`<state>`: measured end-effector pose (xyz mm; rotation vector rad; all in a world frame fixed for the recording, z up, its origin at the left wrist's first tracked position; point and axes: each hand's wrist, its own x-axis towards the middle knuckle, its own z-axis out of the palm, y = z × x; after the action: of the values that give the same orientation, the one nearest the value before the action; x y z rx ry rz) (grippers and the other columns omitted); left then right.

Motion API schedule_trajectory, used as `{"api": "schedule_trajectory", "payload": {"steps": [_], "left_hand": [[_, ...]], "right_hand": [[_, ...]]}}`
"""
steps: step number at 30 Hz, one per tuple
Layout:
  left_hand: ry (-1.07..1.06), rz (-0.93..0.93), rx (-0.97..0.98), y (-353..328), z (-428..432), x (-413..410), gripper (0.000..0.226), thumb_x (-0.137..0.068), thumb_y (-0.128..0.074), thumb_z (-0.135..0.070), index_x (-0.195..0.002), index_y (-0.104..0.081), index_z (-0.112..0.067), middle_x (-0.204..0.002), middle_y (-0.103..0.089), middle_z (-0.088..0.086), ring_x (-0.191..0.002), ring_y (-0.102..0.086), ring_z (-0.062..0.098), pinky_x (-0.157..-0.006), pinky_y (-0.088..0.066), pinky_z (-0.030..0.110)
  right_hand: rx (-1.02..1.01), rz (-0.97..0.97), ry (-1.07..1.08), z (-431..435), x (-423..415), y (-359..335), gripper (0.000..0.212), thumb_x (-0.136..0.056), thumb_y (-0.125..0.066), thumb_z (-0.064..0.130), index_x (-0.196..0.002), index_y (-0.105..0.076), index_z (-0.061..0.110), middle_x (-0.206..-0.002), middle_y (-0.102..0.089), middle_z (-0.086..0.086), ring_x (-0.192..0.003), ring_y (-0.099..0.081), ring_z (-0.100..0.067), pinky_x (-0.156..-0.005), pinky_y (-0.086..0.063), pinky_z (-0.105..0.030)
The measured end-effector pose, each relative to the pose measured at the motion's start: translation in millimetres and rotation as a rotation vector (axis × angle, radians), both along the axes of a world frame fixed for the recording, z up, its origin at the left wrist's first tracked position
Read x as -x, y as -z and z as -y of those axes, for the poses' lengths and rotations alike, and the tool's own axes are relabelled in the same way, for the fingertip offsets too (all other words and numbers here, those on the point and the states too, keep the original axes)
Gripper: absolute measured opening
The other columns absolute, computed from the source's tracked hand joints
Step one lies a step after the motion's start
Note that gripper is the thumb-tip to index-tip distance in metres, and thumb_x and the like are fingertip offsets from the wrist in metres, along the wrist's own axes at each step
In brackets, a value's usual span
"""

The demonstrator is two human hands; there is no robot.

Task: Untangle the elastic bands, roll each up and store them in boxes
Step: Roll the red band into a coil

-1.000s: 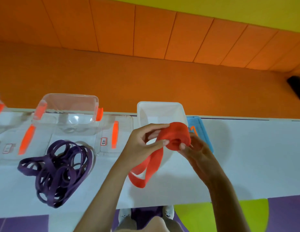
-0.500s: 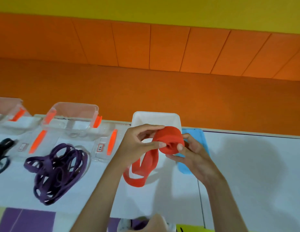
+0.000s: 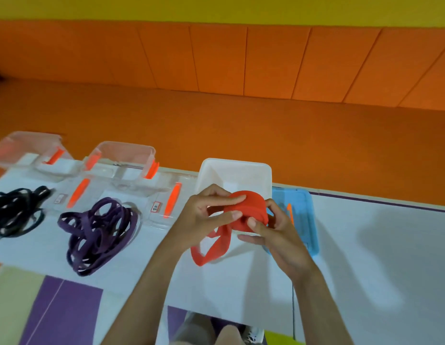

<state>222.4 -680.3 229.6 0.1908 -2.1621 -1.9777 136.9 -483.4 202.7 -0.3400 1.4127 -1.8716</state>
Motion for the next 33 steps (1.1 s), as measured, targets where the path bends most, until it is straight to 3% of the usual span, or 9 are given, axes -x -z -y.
{"api": "schedule_trajectory", "payload": {"steps": [3, 5, 8, 14, 18, 22, 25, 29, 33], "left_hand": [[-0.069, 0.009, 0.011, 3.4, 5.1, 0.4, 0.045, -0.072, -0.094, -0.033, -0.115, -0.081, -0.039, -0.106, -0.076, -0.002, -0.105, -0.074, 0.021, -0.092, -0.062, 0.032], [-0.156, 0.037, 0.043, 6.8, 4.6, 3.3, 0.049, -0.066, -0.096, -0.043, -0.112, -0.078, -0.043, -0.103, -0.079, -0.006, -0.101, -0.076, 0.020, -0.090, -0.063, 0.034], [-0.190, 0.012, 0.053, 8.7, 9.0, 8.2, 0.044, -0.069, -0.094, -0.055, -0.107, -0.076, -0.043, -0.109, -0.079, -0.011, -0.107, -0.076, 0.017, -0.090, -0.063, 0.033], [-0.013, -0.052, -0.038, -3.9, 37.4, 11.4, 0.051, -0.079, -0.090, -0.038, -0.127, -0.075, -0.045, -0.123, -0.074, -0.008, -0.121, -0.070, 0.021, -0.100, -0.058, 0.030], [0.018, -0.006, -0.026, 2.4, 50.6, 13.0, 0.063, -0.076, -0.094, -0.033, -0.132, -0.069, -0.045, -0.119, -0.079, -0.007, -0.114, -0.075, 0.017, -0.099, -0.058, 0.026], [0.028, 0.003, -0.055, 10.9, 48.7, 14.6, 0.061, -0.072, -0.097, -0.035, -0.127, -0.071, -0.038, -0.118, -0.079, -0.007, -0.114, -0.075, 0.016, -0.099, -0.060, 0.029], [0.060, 0.028, -0.033, 9.4, 57.4, 14.1, 0.053, -0.071, -0.097, -0.039, -0.120, -0.075, -0.034, -0.115, -0.080, -0.007, -0.111, -0.076, 0.017, -0.097, -0.061, 0.033], [0.081, 0.074, 0.038, 4.2, 73.4, 8.4, 0.047, -0.069, -0.096, -0.045, -0.111, -0.078, -0.036, -0.103, -0.081, -0.006, -0.099, -0.077, 0.017, -0.090, -0.063, 0.035], [0.105, 0.046, 0.093, 2.8, 78.8, 0.6, 0.050, -0.065, -0.098, -0.042, -0.111, -0.079, -0.034, -0.100, -0.079, -0.013, -0.097, -0.076, 0.012, -0.087, -0.059, 0.023]], "right_hand": [[-0.204, -0.163, -0.077, 0.3, 6.3, -2.1, 0.054, -0.076, -0.089, 0.056, -0.120, -0.068, 0.032, -0.111, -0.075, -0.002, -0.093, -0.078, -0.025, -0.068, -0.058, -0.031], [-0.214, -0.175, -0.040, 1.7, 10.3, -4.7, 0.063, -0.072, -0.089, 0.061, -0.126, -0.067, 0.039, -0.111, -0.074, -0.003, -0.084, -0.079, -0.029, -0.063, -0.059, -0.031], [-0.135, -0.106, 0.060, 7.8, 12.2, -8.8, 0.067, -0.073, -0.091, 0.055, -0.131, -0.064, 0.036, -0.114, -0.071, -0.013, -0.087, -0.079, -0.039, -0.069, -0.065, -0.041], [0.045, 0.056, -0.002, 27.2, 6.8, -13.6, 0.054, -0.083, -0.089, 0.037, -0.125, -0.058, 0.027, -0.126, -0.070, -0.020, -0.113, -0.072, -0.047, -0.087, -0.063, -0.048], [-0.162, -0.130, -0.041, 27.6, 12.7, -16.0, 0.054, -0.075, -0.096, 0.021, -0.116, -0.061, 0.023, -0.122, -0.072, -0.009, -0.106, -0.075, -0.039, -0.082, -0.064, -0.055], [-0.198, -0.141, 0.069, 26.4, 10.5, -23.6, 0.059, -0.063, -0.101, 0.043, -0.105, -0.065, 0.023, -0.116, -0.076, -0.007, -0.101, -0.077, -0.038, -0.073, -0.066, -0.046], [-0.163, -0.153, 0.161, 31.1, 3.1, -22.9, 0.057, -0.068, -0.097, 0.038, -0.100, -0.058, 0.011, -0.114, -0.076, -0.014, -0.099, -0.077, -0.041, -0.073, -0.065, -0.043], [-0.017, 0.016, 0.196, 45.2, -13.7, -12.3, 0.050, -0.078, -0.090, 0.025, -0.106, -0.053, 0.006, -0.120, -0.071, -0.027, -0.107, -0.074, -0.046, -0.080, -0.064, -0.045], [-0.202, -0.108, -0.005, 38.8, -11.1, -17.1, 0.039, -0.081, -0.091, 0.019, -0.112, -0.067, 0.018, -0.121, -0.074, -0.013, -0.113, -0.074, -0.033, -0.088, -0.064, -0.051]]}}
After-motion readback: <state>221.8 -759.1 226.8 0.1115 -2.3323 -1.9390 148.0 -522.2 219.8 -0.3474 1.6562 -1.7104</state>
